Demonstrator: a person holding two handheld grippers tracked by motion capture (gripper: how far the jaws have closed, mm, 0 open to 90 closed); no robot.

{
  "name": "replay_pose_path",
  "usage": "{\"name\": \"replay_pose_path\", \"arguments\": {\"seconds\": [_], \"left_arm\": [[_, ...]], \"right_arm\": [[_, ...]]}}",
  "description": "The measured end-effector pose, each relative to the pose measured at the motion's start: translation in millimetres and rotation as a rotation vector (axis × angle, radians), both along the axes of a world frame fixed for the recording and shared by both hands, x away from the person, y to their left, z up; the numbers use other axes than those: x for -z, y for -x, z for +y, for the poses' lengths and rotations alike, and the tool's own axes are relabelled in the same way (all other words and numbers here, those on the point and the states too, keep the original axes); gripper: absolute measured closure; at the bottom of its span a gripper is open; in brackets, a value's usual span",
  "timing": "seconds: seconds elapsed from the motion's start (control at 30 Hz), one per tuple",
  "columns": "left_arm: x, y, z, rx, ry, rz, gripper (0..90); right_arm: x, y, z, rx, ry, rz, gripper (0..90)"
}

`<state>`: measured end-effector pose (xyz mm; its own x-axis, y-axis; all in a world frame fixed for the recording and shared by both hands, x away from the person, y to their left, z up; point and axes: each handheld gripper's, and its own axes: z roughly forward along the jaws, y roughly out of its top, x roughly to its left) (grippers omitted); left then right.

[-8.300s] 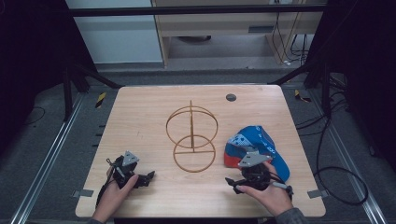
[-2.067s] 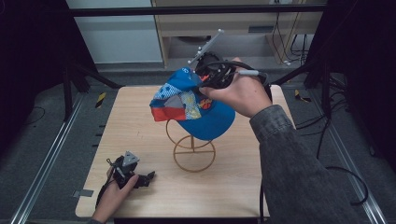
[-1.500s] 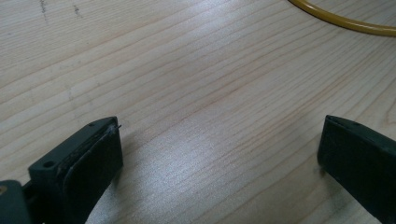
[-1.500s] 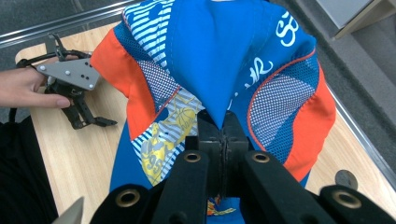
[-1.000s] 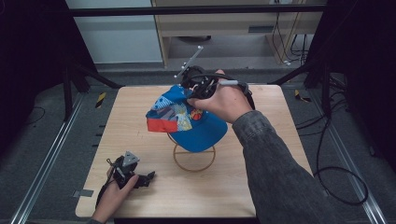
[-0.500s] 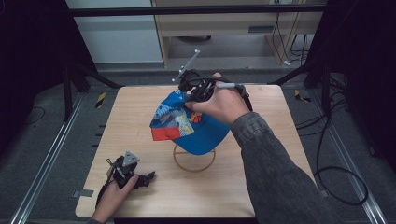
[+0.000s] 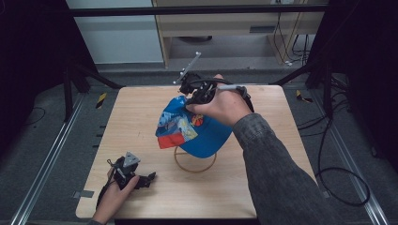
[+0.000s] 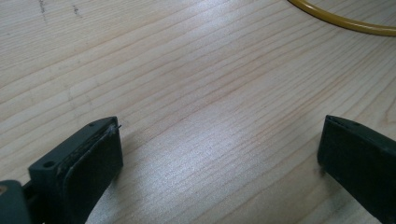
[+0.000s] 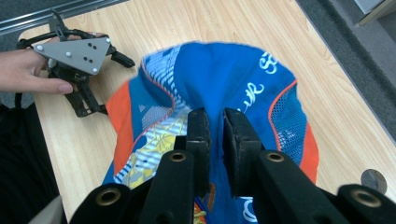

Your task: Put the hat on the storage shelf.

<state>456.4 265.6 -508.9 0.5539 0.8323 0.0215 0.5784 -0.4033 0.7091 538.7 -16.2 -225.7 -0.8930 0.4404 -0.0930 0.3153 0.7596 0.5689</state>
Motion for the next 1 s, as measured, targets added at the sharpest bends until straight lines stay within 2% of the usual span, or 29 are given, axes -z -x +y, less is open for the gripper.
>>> {"name": "replay_pose_path", "arguments": {"seconds": [0.53,1.0], "left_arm": [[0.1,0.0,-0.2,-0.002,0.003,-0.001,0.0],[0.1,-0.1,0.0,-0.001,0.001,-0.002,0.0]], "right_arm": [[-0.6,1.9,-5.8,0.005,-0.019,0.0,74.9],[-3.0,7.7,-6.8,0.009,-0.025,-0.002,61.8]]}}
